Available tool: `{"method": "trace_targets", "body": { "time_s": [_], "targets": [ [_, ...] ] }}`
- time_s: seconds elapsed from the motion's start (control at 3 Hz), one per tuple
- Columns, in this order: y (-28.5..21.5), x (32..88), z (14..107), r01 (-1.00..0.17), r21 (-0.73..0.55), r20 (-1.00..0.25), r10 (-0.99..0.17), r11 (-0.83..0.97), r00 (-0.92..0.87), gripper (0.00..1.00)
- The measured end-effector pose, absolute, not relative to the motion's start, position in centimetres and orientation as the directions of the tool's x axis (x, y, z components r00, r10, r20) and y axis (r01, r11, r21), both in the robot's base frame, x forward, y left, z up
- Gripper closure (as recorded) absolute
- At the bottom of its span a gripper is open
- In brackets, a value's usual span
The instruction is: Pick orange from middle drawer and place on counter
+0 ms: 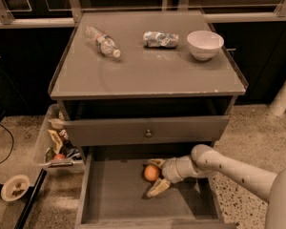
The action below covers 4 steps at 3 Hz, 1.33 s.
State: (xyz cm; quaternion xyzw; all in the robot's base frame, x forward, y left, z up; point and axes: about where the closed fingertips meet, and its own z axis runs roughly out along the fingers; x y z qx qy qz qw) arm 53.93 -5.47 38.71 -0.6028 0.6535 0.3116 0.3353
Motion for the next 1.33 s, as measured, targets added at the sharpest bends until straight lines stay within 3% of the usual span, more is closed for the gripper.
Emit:
{"method": "trace_targets", "body": {
  "time_s": [1.0, 1.33],
  "targets": [
    [-5.46, 53.93, 38.71, -0.997, 0.003, -0.814, -0.579, 0.079, -0.048, 0.87],
    [-5.46, 53.92, 38.71, -0.997, 0.003, -0.814, -0.579, 0.079, -0.048, 1.0]
  ]
}}
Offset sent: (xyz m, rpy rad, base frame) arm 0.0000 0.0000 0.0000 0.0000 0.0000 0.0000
